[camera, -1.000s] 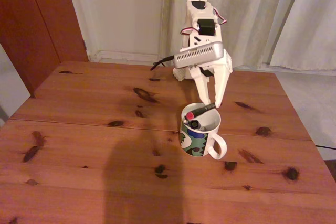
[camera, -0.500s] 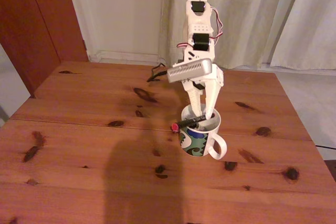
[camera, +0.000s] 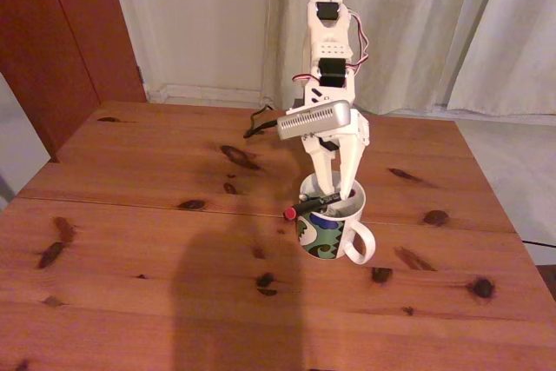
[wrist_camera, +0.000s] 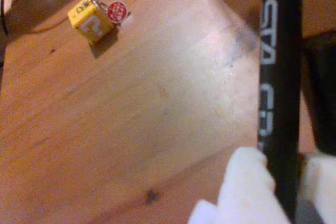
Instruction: Clean up the desk and place the pens and markers into the cup
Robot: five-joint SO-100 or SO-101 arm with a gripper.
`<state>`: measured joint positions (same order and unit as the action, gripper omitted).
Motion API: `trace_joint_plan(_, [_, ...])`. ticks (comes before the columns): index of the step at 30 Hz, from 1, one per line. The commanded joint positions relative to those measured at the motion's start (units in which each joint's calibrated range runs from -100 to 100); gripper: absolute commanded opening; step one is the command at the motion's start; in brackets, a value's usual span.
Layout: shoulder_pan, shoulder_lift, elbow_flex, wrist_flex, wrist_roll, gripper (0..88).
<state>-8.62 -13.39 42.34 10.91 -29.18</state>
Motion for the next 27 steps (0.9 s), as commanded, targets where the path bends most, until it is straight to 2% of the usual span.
trace_joint_plan(1, [0.13, -1.05, -0.32, -0.89, 1.37, 0.8])
trace_joint_plan(6, [0.13, -1.05, 2.39, -1.4, 2.78, 0.8])
trace_joint_plan(22, [0.13, -1.13, 4.73, -1.49, 2.83, 1.0])
trace_joint_plan(27, [0.13, -1.13, 4.82, -1.14, 4.25, 7.8])
